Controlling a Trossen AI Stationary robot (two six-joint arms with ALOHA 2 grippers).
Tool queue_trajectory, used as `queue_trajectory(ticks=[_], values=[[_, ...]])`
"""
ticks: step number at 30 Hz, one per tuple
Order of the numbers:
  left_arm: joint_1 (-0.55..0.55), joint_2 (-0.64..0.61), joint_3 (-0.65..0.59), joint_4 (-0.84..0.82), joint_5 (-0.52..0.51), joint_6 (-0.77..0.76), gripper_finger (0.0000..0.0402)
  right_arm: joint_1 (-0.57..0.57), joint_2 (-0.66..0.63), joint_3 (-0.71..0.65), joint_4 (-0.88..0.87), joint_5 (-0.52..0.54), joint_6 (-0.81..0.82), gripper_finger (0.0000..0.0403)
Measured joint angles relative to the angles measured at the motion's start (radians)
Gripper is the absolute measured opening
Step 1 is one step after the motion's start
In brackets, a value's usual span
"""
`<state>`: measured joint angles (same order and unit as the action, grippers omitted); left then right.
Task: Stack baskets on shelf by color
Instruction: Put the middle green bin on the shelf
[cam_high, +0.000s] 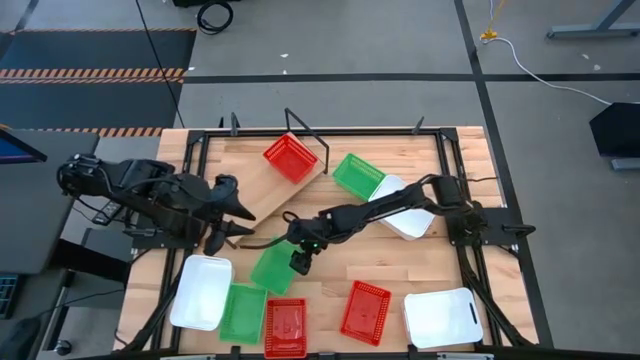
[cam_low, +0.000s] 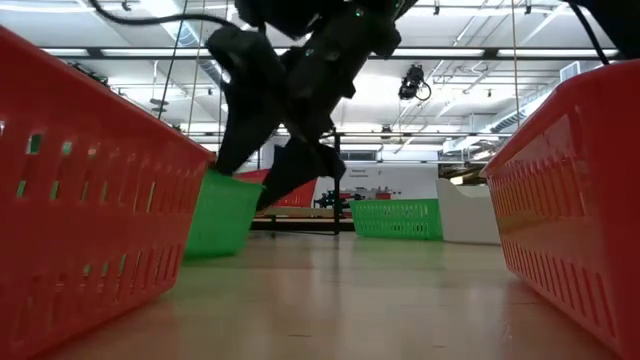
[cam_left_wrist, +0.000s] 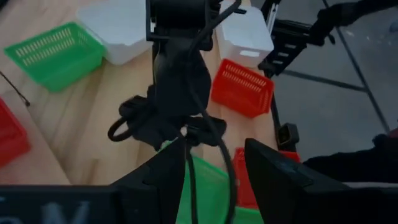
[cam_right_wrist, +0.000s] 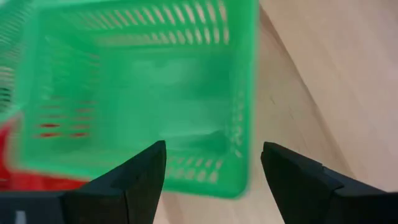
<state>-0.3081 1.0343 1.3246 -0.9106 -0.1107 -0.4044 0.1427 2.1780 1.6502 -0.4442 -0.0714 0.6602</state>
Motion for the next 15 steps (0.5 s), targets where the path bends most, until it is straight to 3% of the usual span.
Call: queue_trajectory(ticks=[6, 15], values=[[-0.003, -0.037, 0.000, -0.008, 0.001, -0.071, 0.0172, -0.014, -0.008, 0.000, -0.003, 0.020, 0.007, 0.0268], [-0.004, -0.054, 0.000, -0.008, -0.003, -0.073, 0.0172, -0.054, -0.018, -0.001, 0.054, 0.059, -0.136, 0.0267]])
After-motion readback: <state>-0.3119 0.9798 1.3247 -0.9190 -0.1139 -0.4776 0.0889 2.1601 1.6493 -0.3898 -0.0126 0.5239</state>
